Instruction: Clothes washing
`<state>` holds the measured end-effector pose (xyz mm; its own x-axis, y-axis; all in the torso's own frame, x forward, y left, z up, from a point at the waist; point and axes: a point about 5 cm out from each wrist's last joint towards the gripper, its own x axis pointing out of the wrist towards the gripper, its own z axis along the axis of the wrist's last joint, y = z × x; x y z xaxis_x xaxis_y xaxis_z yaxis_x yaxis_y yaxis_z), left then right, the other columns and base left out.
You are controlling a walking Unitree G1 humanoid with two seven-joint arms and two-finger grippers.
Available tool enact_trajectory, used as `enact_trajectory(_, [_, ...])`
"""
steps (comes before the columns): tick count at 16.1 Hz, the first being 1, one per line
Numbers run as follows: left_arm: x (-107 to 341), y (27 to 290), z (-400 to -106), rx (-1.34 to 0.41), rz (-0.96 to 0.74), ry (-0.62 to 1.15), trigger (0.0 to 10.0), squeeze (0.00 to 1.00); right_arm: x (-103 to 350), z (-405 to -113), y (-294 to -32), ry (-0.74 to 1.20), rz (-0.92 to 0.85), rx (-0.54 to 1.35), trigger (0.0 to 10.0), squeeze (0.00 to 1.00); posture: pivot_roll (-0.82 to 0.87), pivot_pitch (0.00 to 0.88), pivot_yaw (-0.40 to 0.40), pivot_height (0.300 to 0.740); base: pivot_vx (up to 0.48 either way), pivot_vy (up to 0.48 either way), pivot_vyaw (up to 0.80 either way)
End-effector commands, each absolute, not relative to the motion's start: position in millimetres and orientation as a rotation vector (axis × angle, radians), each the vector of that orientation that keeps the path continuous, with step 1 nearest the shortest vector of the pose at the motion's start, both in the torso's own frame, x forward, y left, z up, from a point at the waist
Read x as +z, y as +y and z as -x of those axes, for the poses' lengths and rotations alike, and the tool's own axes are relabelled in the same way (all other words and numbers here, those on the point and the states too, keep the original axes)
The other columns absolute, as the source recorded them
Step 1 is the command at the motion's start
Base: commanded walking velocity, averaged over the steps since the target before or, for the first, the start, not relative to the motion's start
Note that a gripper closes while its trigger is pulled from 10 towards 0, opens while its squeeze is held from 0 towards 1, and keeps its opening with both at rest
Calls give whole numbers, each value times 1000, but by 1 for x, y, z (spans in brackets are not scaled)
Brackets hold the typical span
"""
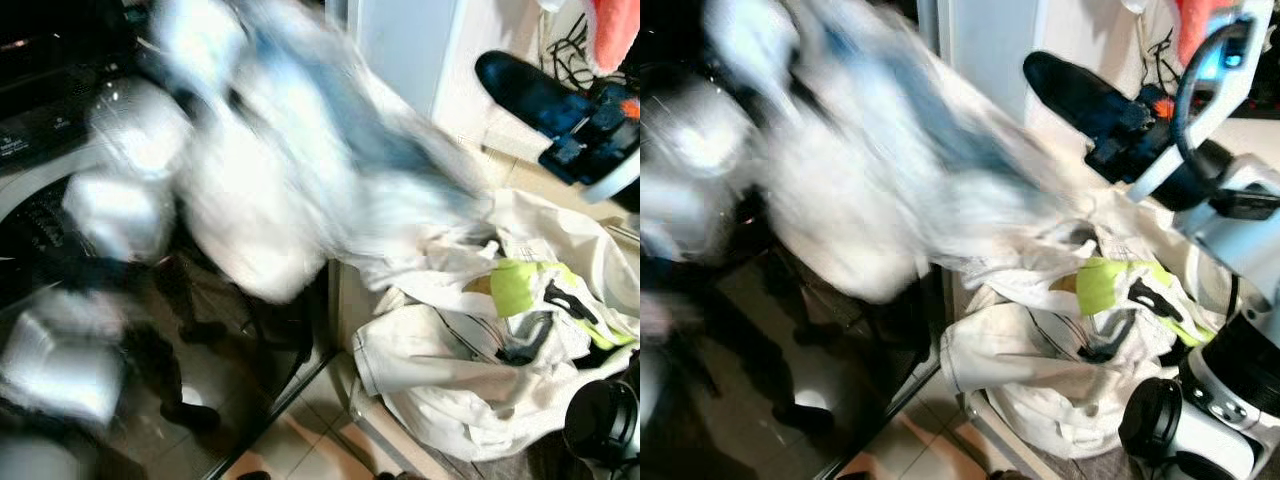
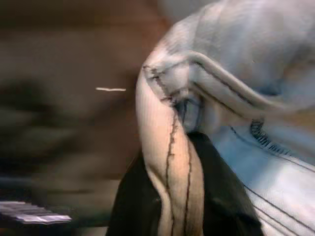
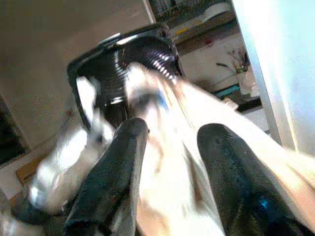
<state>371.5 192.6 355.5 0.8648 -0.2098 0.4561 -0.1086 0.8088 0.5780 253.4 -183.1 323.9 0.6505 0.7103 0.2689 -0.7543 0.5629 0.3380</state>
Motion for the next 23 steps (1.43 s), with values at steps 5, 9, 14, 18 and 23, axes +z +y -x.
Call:
enact_trajectory(5, [438, 244, -355, 571, -1119, -725, 0, 0, 305, -255, -153, -18, -224, 825, 10000, 0, -39, 0, 94, 740, 0, 0, 0])
enact_trajectory(9, [343, 261, -398, 496, -1310, -309, 10000, 0, 278, -255, -127, 29, -136, 815, 10000, 0, -34, 0, 98, 740, 0, 0, 0])
enact_trajectory(14, [274, 263, -407, 289, -1111, -21, 10000, 1000, 263, -252, -114, 67, -86, 845, 10000, 0, -44, 0, 97, 740, 0, 0, 0])
enact_trajectory(18, [291, 250, -412, 203, -1033, -73, 10000, 1000, 252, -245, -112, 134, -40, 914, 10000, 0, -44, 0, 95, 740, 0, 0, 0])
enact_trajectory(23, [326, 243, -412, 323, -1066, -250, 10000, 1000, 248, -256, -115, 124, -41, 815, 10000, 0, -51, 0, 109, 740, 0, 0, 0])
